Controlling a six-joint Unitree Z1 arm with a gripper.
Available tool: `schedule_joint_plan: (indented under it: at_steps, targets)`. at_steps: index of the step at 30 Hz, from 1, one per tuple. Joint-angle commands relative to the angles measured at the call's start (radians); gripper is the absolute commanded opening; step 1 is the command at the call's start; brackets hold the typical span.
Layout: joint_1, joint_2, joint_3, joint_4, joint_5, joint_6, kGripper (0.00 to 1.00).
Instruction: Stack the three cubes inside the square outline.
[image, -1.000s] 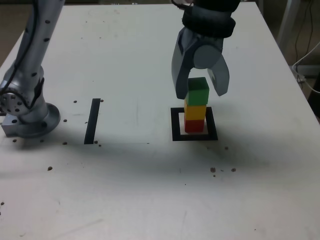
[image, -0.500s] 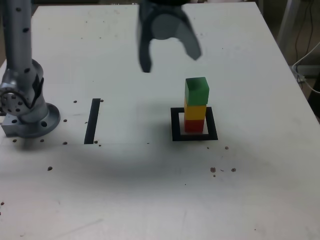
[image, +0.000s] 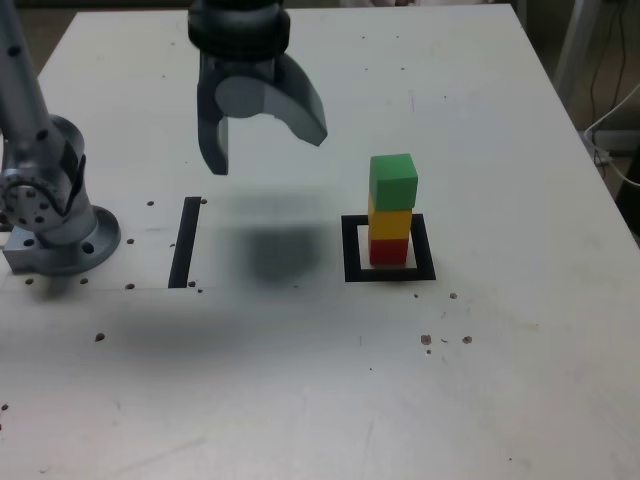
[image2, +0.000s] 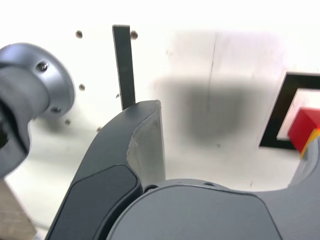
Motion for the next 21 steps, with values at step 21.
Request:
schedule_joint_plan:
  at_steps: [21]
  targets:
    - [0.11,-0.125,0.573,-0.297,0.017,0.089,1.0]
